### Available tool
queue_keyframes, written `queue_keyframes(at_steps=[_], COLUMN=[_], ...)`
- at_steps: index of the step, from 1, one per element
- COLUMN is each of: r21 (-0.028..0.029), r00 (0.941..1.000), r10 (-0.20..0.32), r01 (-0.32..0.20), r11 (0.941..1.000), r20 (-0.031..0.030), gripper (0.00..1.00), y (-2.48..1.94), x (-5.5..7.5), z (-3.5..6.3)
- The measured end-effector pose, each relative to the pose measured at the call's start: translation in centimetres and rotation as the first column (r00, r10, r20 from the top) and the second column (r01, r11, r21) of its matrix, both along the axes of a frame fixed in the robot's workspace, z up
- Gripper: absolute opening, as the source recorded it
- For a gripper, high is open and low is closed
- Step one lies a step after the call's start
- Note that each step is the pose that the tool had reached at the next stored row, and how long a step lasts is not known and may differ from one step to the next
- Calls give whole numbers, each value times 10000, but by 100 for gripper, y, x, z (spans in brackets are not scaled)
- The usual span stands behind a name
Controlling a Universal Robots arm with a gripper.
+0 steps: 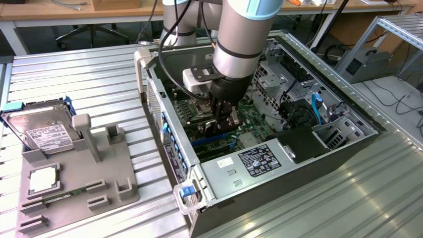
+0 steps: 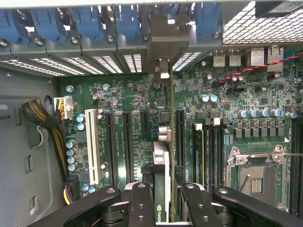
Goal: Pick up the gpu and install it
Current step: 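Insert the gpu into the slot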
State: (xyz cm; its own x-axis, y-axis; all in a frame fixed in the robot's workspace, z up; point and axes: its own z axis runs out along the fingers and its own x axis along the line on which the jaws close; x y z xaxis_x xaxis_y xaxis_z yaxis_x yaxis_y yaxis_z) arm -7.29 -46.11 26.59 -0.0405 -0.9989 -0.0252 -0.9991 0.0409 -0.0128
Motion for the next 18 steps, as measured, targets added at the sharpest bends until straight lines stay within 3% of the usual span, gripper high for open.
queue_keyframes(at_steps=[18], r21=[-2], r00=[10000], r10=[0], r01=[0], r11=[10000], r20=[-1], gripper=[27], y=[0], x=[-1], z=[-39])
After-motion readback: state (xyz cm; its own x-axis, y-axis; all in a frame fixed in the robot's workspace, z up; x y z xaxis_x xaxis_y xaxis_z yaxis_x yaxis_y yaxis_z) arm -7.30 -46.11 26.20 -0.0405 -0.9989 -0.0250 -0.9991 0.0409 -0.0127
